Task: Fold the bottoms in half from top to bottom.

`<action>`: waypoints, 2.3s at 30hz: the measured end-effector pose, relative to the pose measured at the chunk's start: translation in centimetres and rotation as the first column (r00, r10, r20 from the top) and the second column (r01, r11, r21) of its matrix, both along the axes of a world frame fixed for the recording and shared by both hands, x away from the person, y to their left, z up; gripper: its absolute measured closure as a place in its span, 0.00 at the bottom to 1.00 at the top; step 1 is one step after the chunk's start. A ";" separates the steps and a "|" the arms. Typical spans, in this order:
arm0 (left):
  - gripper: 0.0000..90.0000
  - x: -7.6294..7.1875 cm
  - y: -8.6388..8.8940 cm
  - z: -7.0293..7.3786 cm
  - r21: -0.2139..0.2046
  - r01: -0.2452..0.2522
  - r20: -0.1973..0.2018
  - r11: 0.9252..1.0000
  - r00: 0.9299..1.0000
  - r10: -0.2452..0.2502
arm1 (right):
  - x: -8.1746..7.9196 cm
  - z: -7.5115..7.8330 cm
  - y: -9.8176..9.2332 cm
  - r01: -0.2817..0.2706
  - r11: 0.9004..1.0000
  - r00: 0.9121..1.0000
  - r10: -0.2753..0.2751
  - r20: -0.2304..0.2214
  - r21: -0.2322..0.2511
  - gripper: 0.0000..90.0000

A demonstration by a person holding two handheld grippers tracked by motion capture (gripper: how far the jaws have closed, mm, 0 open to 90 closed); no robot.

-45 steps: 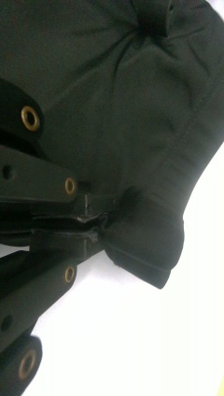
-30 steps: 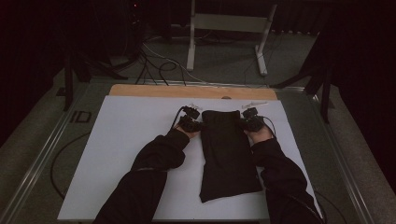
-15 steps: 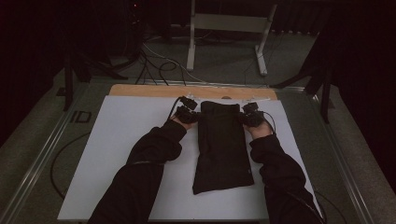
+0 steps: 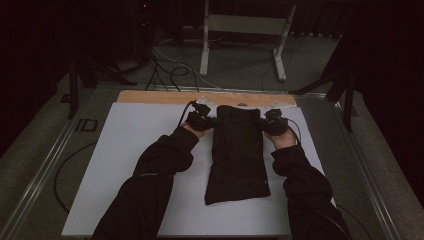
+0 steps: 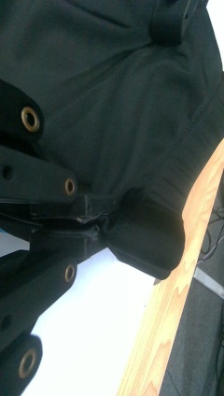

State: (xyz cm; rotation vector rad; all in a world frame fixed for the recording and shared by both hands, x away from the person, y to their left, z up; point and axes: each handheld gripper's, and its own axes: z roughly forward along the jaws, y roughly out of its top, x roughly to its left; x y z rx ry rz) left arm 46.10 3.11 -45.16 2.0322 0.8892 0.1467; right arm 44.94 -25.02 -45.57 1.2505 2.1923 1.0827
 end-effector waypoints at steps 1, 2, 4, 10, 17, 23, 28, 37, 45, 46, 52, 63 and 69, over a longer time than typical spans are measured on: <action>0.98 -0.5 0.1 0.1 -0.007 0.014 0.000 1.000 1.000 -0.014 | -0.5 0.3 0.1 -0.004 1.000 1.000 0.004 0.007 -0.004 0.95; 0.98 -0.5 0.1 0.1 -0.007 0.014 0.000 1.000 1.000 -0.014 | -0.5 0.3 0.1 -0.004 1.000 1.000 0.004 0.007 -0.004 0.95; 0.98 -0.8 0.2 0.2 -0.011 0.023 0.002 1.000 1.000 -0.023 | -0.7 0.5 0.0 -0.010 1.000 1.000 0.011 0.014 -0.002 0.95; 0.98 -1.8 0.5 0.7 -0.027 0.046 0.003 0.999 0.999 -0.046 | -1.7 1.0 -0.1 -0.035 0.999 0.999 0.035 0.030 -0.004 0.95; 0.98 -2.8 0.7 0.8 -0.039 0.065 -0.002 0.997 0.998 -0.065 | -3.0 1.4 -0.3 -0.061 0.998 0.997 0.061 0.045 -0.010 0.94; 0.98 -3.9 0.5 1.0 -0.043 0.094 -0.001 0.995 0.996 -0.094 | -4.1 1.4 -0.6 -0.068 0.998 0.996 0.068 0.049 -0.011 0.95; 0.98 -4.7 0.4 1.3 -0.039 0.113 -0.004 0.993 0.994 -0.114 | -4.7 1.4 -0.8 -0.077 0.997 0.996 0.077 0.052 -0.009 0.94; 0.98 -6.0 0.4 1.5 -0.042 0.142 -0.013 0.989 0.990 -0.142 | -6.2 1.5 -1.0 -0.092 0.996 0.994 0.092 0.062 -0.005 0.94; 0.98 -7.0 0.7 1.3 -0.063 0.159 -0.021 0.985 0.987 -0.161 | -7.4 1.6 -1.1 -0.109 0.994 0.992 0.109 0.064 -0.003 0.94; 0.98 -7.1 0.7 1.2 -0.068 0.159 -0.023 0.985 0.987 -0.161 | -7.6 1.7 -1.1 -0.114 0.993 0.991 0.114 0.063 -0.010 0.94; 0.98 -7.9 0.8 1.1 -0.056 0.170 -0.010 0.984 0.985 -0.171 | -8.5 1.5 -1.2 -0.132 0.991 0.989 0.132 0.069 -0.008 0.94; 0.98 -9.8 0.7 0.0 -0.049 0.179 -0.016 0.983 0.984 -0.180 | -10.4 0.5 -1.3 -0.144 0.990 0.988 0.144 0.050 0.003 0.94; 0.97 -11.2 0.4 -0.2 -0.023 0.190 0.011 0.982 0.982 -0.190 | -11.3 -0.4 -1.2 -0.167 0.986 0.985 0.168 0.049 -0.019 0.94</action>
